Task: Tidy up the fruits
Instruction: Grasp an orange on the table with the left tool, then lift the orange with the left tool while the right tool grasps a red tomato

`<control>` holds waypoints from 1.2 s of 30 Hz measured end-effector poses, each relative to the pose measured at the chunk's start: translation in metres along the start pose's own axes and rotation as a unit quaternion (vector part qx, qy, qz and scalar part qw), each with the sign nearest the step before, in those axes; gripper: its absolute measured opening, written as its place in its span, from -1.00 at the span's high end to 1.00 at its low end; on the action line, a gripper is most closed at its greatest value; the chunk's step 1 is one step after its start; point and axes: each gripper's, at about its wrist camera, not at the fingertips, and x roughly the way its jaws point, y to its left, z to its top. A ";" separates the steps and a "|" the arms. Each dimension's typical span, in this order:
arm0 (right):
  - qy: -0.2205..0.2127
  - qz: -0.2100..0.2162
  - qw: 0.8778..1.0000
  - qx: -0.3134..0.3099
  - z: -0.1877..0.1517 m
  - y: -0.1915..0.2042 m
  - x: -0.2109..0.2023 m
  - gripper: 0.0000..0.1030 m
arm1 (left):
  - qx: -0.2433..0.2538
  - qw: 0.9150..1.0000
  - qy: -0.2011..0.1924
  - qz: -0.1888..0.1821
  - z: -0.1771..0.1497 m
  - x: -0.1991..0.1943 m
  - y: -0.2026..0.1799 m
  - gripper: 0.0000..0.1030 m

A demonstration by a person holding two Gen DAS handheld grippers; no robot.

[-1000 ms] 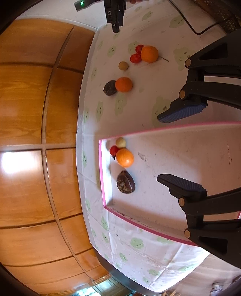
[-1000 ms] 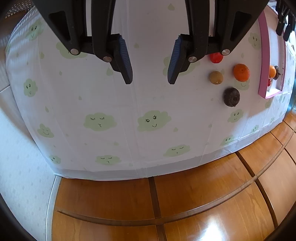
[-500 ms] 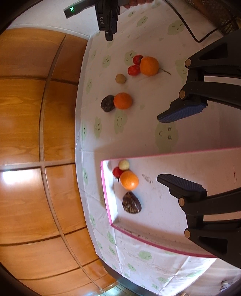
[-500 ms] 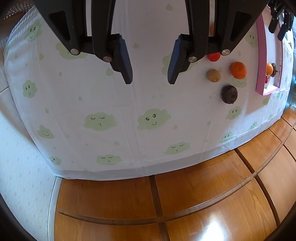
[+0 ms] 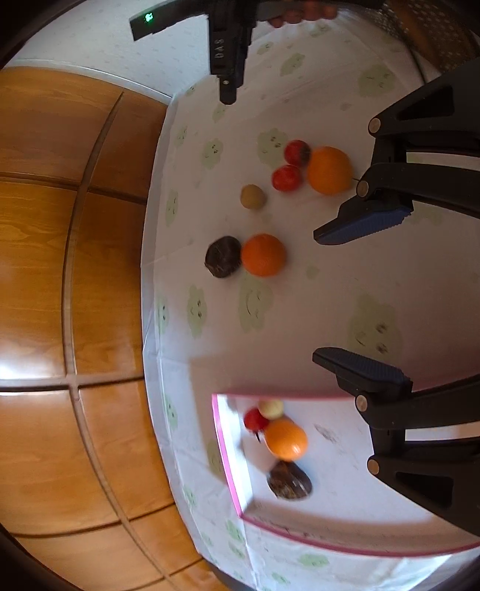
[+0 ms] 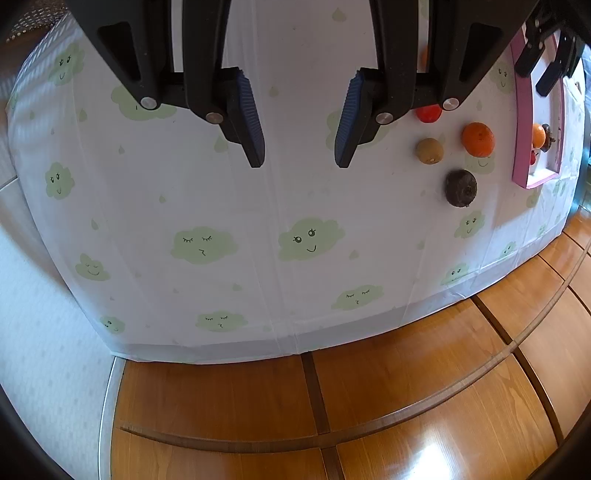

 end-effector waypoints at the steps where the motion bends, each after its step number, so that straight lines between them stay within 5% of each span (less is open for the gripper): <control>1: 0.000 0.000 1.000 0.001 0.000 0.000 0.000 0.23 | 0.002 1.000 0.003 -0.009 0.004 0.005 -0.003 -0.14; 17: 0.005 0.004 1.000 0.001 0.001 0.001 0.003 0.22 | -0.001 0.998 0.042 -0.036 0.054 0.080 -0.018 -0.18; 20: 0.006 0.006 1.000 0.000 0.002 0.001 0.003 0.22 | -0.002 0.998 0.056 -0.042 0.055 0.097 -0.018 0.23; 36: 0.027 0.032 0.999 -0.001 -0.001 0.003 0.011 0.22 | -0.001 0.999 0.033 -0.043 -0.015 0.045 -0.011 0.25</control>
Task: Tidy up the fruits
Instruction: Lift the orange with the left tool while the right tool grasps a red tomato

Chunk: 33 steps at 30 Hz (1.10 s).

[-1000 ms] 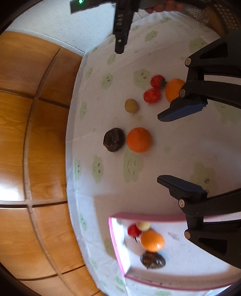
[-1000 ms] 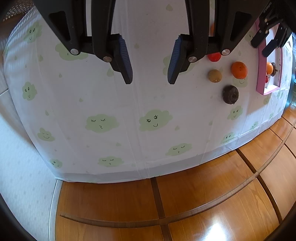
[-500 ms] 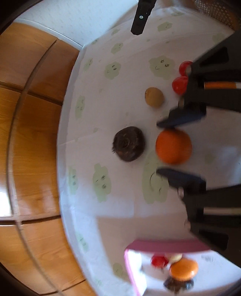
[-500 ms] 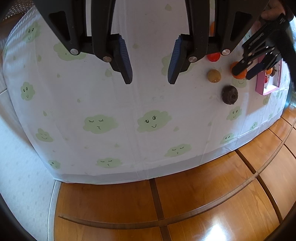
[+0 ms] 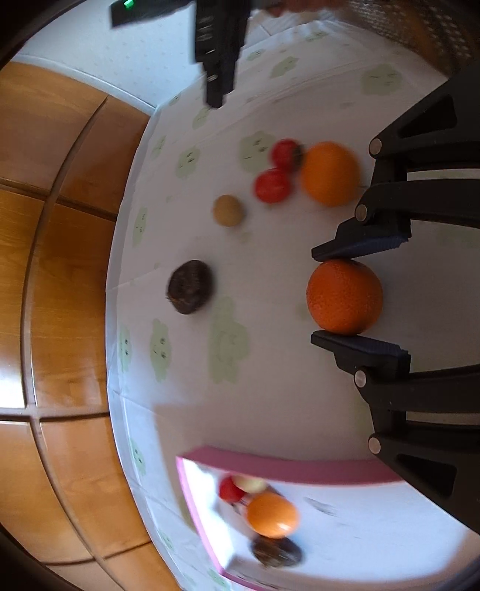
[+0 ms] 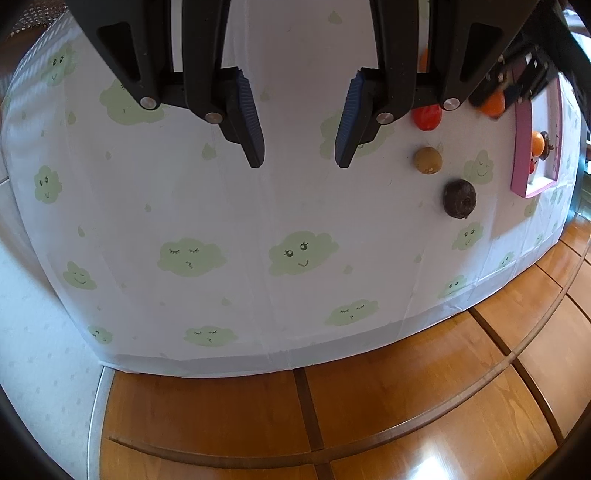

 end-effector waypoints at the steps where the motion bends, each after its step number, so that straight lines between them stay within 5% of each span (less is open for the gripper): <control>1: 0.002 0.023 1.000 0.004 0.000 0.001 0.000 0.22 | 0.010 1.000 -0.004 0.006 -0.008 -0.005 -0.002 0.25; 8: 0.029 0.130 0.991 -0.018 -0.006 0.021 0.004 0.22 | 0.046 0.999 -0.016 0.015 -0.032 -0.009 -0.011 0.25; 13: 0.063 0.167 0.983 -0.050 -0.009 0.049 0.016 0.23 | 0.037 0.999 -0.019 0.003 -0.032 -0.009 -0.006 0.26; 25: 0.125 0.117 0.976 -0.135 -0.018 0.090 0.064 0.23 | 0.037 0.999 -0.026 -0.001 -0.037 -0.012 -0.006 0.25; 28: 0.116 0.090 0.974 -0.171 -0.021 0.096 0.066 0.44 | 0.039 0.999 -0.028 0.002 -0.038 -0.012 -0.008 0.25; 33: 0.112 0.082 0.974 -0.182 -0.022 0.097 0.067 0.48 | 0.036 0.999 -0.029 0.001 -0.039 -0.014 -0.008 0.25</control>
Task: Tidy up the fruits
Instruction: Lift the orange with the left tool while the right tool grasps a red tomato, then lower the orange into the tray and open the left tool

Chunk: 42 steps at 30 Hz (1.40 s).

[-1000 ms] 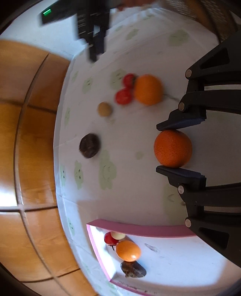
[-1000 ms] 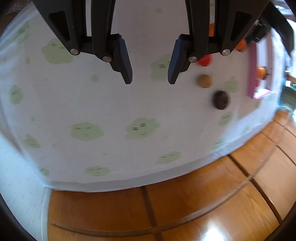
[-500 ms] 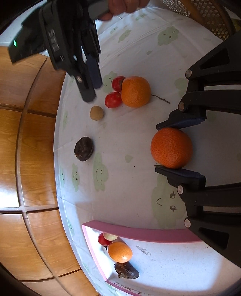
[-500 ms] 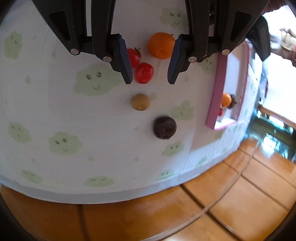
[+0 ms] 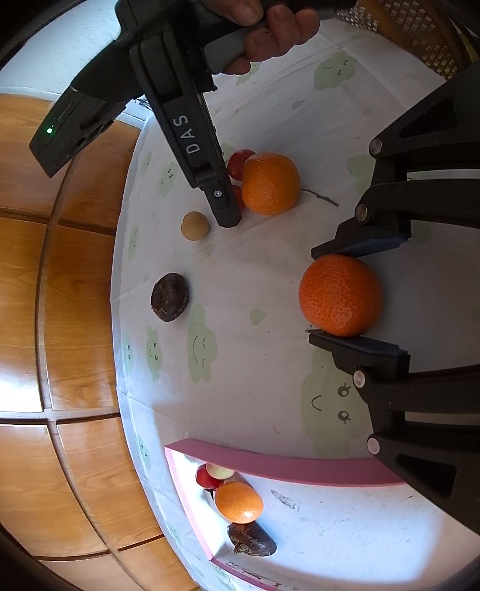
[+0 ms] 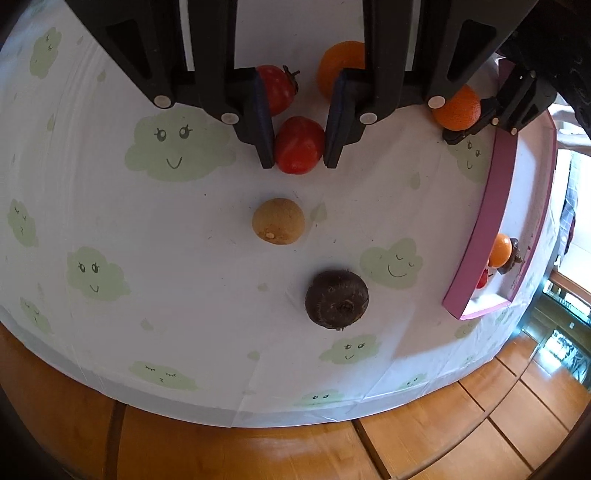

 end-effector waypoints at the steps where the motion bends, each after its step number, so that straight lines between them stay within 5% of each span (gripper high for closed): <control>1: 0.001 -0.001 1.000 -0.002 0.000 0.000 0.000 0.48 | 0.001 1.000 0.000 0.001 0.000 0.000 -0.001 0.25; 11: -0.007 -0.018 0.999 -0.030 -0.003 0.006 0.003 0.48 | 0.002 1.000 0.015 -0.013 0.011 -0.002 0.004 0.27; 20: -0.013 -0.036 0.998 -0.052 -0.006 0.021 0.007 0.48 | -0.056 0.997 -0.033 -0.037 0.032 -0.056 0.035 0.27; 26: -0.015 -0.042 0.997 -0.057 -0.008 0.026 0.006 0.48 | -0.153 0.988 -0.020 0.003 0.024 -0.073 0.109 0.27; 31: -0.018 -0.045 0.997 -0.058 -0.010 0.029 0.006 0.48 | -0.221 0.973 0.035 0.046 0.007 -0.058 0.170 0.27; 42: -0.019 -0.046 0.997 -0.059 -0.010 0.029 0.007 0.48 | -0.191 0.975 0.042 0.109 0.046 -0.011 0.195 0.28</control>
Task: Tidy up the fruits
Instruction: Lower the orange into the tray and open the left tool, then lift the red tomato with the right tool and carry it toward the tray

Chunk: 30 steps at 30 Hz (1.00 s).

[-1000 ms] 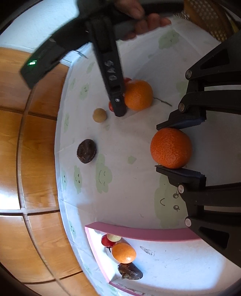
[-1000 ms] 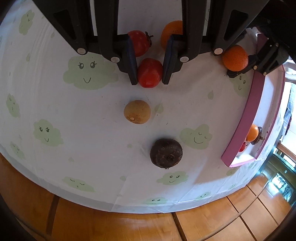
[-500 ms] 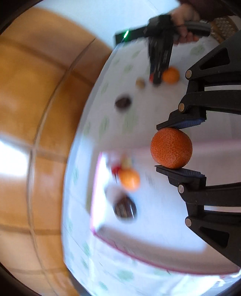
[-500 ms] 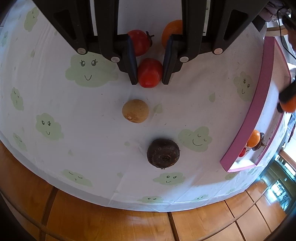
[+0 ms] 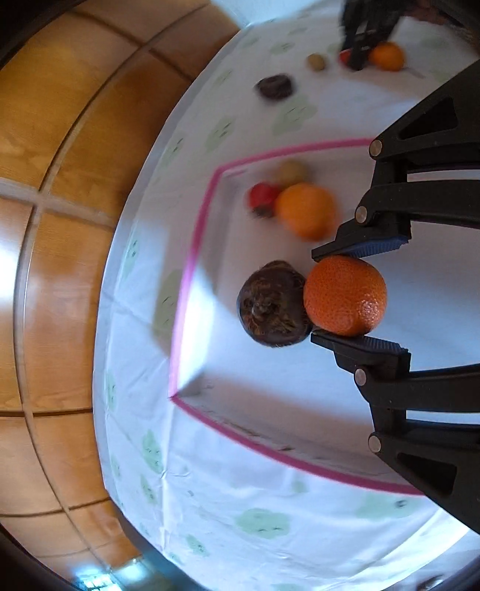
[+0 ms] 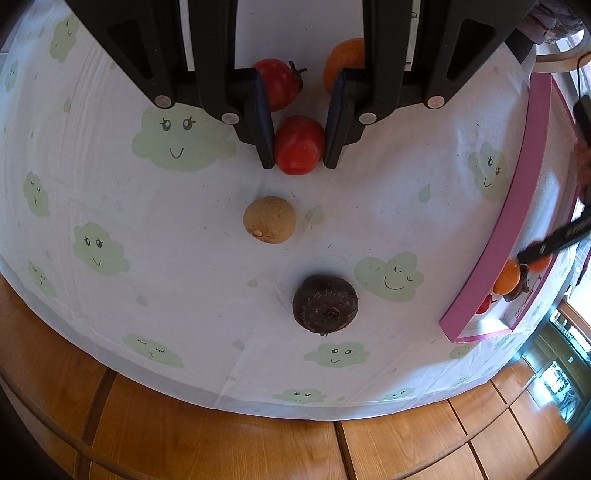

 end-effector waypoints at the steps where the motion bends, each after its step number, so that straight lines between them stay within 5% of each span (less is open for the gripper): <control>1: 0.000 0.000 1.000 -0.001 0.000 0.000 0.000 0.48 | 0.001 1.000 -0.005 0.000 0.004 0.001 -0.001 0.27; 7: 0.001 -0.003 1.000 -0.004 0.001 0.001 0.000 0.48 | 0.000 0.999 -0.046 0.013 0.001 -0.017 -0.003 0.00; 30: -0.008 -0.020 1.000 -0.022 -0.002 0.012 -0.002 0.49 | 0.017 0.995 -0.095 0.016 -0.072 -0.085 -0.029 -0.07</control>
